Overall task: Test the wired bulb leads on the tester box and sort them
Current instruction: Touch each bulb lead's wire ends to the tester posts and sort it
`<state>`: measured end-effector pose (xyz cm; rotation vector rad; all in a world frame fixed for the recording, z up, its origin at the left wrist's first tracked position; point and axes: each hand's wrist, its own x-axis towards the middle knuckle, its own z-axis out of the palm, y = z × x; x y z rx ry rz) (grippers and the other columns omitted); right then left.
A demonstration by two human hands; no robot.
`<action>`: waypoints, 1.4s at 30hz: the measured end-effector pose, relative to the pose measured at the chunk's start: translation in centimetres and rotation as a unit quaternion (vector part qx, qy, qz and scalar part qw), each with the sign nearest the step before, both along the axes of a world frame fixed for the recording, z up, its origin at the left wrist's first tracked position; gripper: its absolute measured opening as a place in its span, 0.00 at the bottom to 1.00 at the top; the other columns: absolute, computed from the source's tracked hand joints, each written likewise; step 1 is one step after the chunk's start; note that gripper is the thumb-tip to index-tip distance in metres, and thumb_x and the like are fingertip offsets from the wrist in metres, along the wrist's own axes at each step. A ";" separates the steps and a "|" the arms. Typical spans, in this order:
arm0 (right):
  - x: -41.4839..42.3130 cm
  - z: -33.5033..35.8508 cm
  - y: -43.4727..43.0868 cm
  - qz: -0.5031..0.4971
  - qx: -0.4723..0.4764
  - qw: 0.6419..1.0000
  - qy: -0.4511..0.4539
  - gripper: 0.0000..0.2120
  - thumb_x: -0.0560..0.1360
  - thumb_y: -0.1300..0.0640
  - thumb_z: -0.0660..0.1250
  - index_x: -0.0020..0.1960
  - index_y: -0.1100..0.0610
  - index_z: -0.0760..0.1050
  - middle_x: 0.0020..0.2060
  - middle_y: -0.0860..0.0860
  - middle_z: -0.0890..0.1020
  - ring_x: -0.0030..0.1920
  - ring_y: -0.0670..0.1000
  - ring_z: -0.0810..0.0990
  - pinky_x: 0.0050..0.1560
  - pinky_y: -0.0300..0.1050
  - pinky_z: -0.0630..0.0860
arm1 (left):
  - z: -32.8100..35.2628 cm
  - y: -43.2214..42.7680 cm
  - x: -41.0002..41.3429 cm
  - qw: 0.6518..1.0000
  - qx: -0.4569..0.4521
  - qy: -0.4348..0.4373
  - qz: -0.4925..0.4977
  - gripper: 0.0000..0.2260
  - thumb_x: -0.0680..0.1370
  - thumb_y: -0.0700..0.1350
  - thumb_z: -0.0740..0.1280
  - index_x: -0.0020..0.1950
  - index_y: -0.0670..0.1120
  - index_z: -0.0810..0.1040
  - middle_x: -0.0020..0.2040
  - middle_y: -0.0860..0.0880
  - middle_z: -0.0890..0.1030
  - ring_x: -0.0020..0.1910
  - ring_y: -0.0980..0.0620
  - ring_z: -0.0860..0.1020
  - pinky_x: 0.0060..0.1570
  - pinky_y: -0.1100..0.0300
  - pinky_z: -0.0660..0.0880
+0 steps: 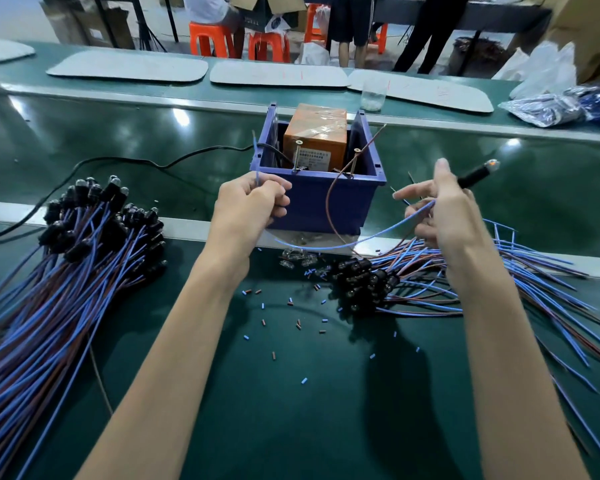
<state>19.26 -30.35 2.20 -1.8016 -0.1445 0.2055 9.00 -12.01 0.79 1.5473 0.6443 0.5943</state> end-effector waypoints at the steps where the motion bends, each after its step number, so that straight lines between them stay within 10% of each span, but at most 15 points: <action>1: 0.1 0.1 -0.2 -0.006 0.036 0.999 0.017 0.27 0.82 0.43 0.50 0.40 0.58 0.78 0.28 0.51 0.77 0.20 0.41 0.66 0.22 0.31 0.62 | 0.0 0.0 0.0 1.000 -0.001 -0.003 0.003 0.11 0.75 0.37 0.62 0.38 0.49 0.80 0.27 0.58 0.79 0.28 0.61 0.75 0.32 0.71 0.71; 8: 0.9 0.9 -2.0 -0.093 0.074 0.985 -0.123 0.12 0.81 0.58 0.57 0.45 0.57 0.79 0.39 0.50 0.79 0.38 0.42 0.79 0.50 0.39 0.77 | -0.1 0.3 -0.3 0.999 0.009 -0.018 0.042 0.08 0.74 0.42 0.66 0.37 0.52 0.80 0.34 0.58 0.79 0.38 0.59 0.75 0.42 0.64 0.70; 12: 0.5 1.0 -2.6 -0.223 -0.116 0.902 -0.351 0.15 0.76 0.64 0.55 0.57 0.67 0.75 0.59 0.62 0.68 0.62 0.58 0.70 0.66 0.33 0.60 | -0.1 0.4 -0.2 0.999 0.007 -0.013 0.041 0.08 0.74 0.42 0.65 0.38 0.52 0.80 0.34 0.59 0.79 0.38 0.59 0.75 0.41 0.64 0.69; 17: -0.5 1.7 -2.1 -0.268 -0.172 0.827 -0.464 0.14 0.74 0.66 0.56 0.57 0.67 0.73 0.63 0.68 0.65 0.66 0.62 0.66 0.63 0.25 0.49 | -0.2 0.0 0.0 0.999 0.019 0.004 0.031 0.09 0.75 0.42 0.64 0.39 0.52 0.80 0.37 0.58 0.80 0.38 0.61 0.76 0.42 0.65 0.70; 24: 0.4 0.1 -2.3 -0.014 -0.337 0.886 -0.318 0.12 0.76 0.64 0.65 0.58 0.61 0.78 0.60 0.60 0.69 0.61 0.58 0.70 0.64 0.39 0.61 | -0.4 0.6 0.0 0.999 0.018 0.021 0.025 0.10 0.77 0.43 0.62 0.40 0.52 0.80 0.34 0.59 0.81 0.33 0.65 0.77 0.35 0.71 0.70; 33: -0.1 -1.3 -1.6 0.241 -0.467 0.844 -0.113 0.16 0.76 0.60 0.65 0.63 0.52 0.77 0.58 0.49 0.81 0.58 0.51 0.77 0.53 0.39 0.69 | -0.7 2.1 -0.7 0.985 0.088 0.136 -0.052 0.06 0.78 0.48 0.65 0.42 0.51 0.79 0.33 0.57 0.81 0.24 0.64 0.74 0.30 0.72 0.68; 37: 0.1 -1.0 -1.8 0.234 -0.437 0.861 -0.115 0.21 0.75 0.67 0.58 0.62 0.50 0.78 0.56 0.47 0.82 0.50 0.48 0.76 0.44 0.31 0.69 | -0.8 4.2 -1.9 0.972 0.147 0.184 -0.020 0.04 0.77 0.49 0.67 0.45 0.50 0.79 0.37 0.54 0.82 0.33 0.56 0.78 0.39 0.63 0.72; 42: 0.2 -0.8 -1.6 0.198 -0.436 0.867 -0.141 0.17 0.78 0.61 0.57 0.61 0.50 0.78 0.59 0.51 0.80 0.60 0.54 0.75 0.62 0.50 0.71 | -1.0 6.7 -3.4 0.908 0.275 0.303 0.095 0.05 0.74 0.49 0.69 0.50 0.53 0.78 0.53 0.50 0.82 0.56 0.44 0.78 0.59 0.51 0.73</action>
